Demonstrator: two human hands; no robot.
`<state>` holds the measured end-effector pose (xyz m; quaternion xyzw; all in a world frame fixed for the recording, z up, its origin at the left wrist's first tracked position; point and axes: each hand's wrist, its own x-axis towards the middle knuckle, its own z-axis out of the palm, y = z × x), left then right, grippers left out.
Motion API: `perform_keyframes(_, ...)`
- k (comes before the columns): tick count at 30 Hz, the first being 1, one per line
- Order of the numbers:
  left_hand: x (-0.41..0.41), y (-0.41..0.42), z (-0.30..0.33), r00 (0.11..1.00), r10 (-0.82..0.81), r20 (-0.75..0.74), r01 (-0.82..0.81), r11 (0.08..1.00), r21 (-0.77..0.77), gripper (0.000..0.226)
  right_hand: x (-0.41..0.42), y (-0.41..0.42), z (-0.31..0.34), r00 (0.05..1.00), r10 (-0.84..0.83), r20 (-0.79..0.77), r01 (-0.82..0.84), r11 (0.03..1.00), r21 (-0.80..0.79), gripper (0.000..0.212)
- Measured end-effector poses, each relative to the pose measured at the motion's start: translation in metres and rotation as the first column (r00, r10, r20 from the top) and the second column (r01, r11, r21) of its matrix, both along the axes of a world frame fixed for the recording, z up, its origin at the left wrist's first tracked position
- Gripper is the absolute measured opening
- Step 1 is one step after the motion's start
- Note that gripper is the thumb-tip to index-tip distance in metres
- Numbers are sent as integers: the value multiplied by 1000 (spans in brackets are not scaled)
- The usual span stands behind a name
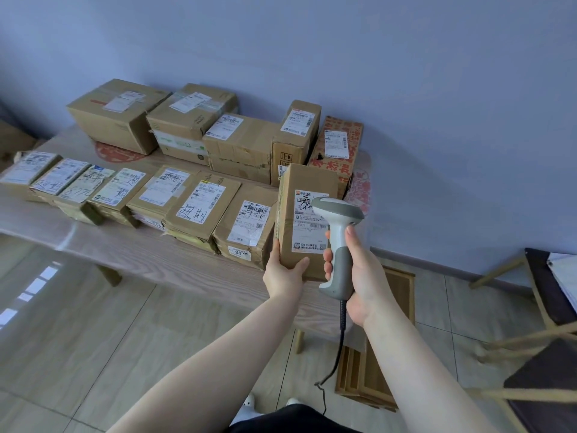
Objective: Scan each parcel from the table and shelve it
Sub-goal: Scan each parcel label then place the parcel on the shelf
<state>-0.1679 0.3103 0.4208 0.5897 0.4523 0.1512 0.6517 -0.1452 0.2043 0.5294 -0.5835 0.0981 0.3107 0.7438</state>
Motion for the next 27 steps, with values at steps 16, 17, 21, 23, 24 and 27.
perform_keyframes(16,-169,72,65,944,203,262,-134,957,-259,48,-41,23,-1,975,202,90,-214,966,146,46)
perform_keyframes(17,-188,80,66,935,243,260,-175,950,-258,46,-52,36,0,968,241,75,-250,958,144,45)
perform_keyframes(21,-261,116,64,866,429,258,-354,889,-290,39,-108,98,-5,924,378,51,-381,919,100,42)
perform_keyframes(23,-297,137,60,828,500,255,-426,855,-295,41,-140,132,-10,909,413,58,-417,905,86,41)
perform_keyframes(24,-317,149,58,811,528,254,-456,841,-293,42,-156,148,-12,900,432,57,-435,897,80,40)
perform_keyframes(27,-377,183,52,766,596,240,-533,798,-280,41,-210,202,-16,866,499,41,-500,864,61,39)
